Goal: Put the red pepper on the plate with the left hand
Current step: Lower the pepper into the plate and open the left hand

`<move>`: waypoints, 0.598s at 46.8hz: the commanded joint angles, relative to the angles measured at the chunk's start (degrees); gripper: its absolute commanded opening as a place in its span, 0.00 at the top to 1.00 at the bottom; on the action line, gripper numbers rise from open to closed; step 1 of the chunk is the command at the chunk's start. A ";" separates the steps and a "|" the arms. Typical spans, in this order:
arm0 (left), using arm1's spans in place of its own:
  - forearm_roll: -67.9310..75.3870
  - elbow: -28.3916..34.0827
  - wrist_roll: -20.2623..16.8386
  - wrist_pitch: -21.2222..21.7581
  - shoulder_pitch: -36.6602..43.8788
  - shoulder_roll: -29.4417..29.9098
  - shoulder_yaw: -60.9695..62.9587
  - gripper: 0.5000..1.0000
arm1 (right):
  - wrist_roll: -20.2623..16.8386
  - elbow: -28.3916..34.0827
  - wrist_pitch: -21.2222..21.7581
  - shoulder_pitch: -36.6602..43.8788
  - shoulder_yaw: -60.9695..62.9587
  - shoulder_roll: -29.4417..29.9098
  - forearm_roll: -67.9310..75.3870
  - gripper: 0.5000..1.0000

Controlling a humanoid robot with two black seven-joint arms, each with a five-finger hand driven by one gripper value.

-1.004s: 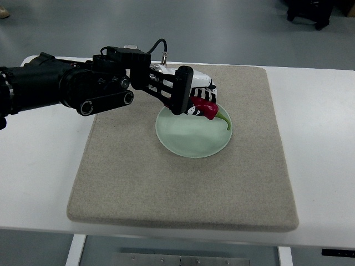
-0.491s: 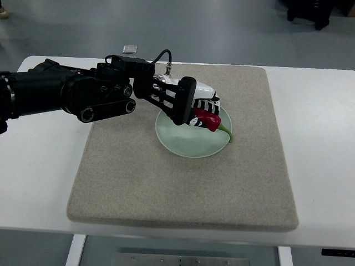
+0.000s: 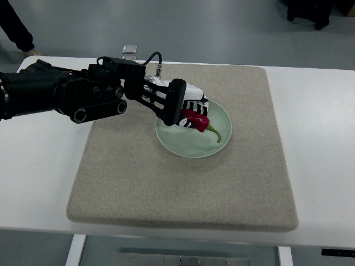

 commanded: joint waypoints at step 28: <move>-1.93 -0.65 -0.26 0.00 0.44 0.35 -5.00 0.02 | 0.00 0.00 0.00 0.00 0.00 0.00 0.00 0.14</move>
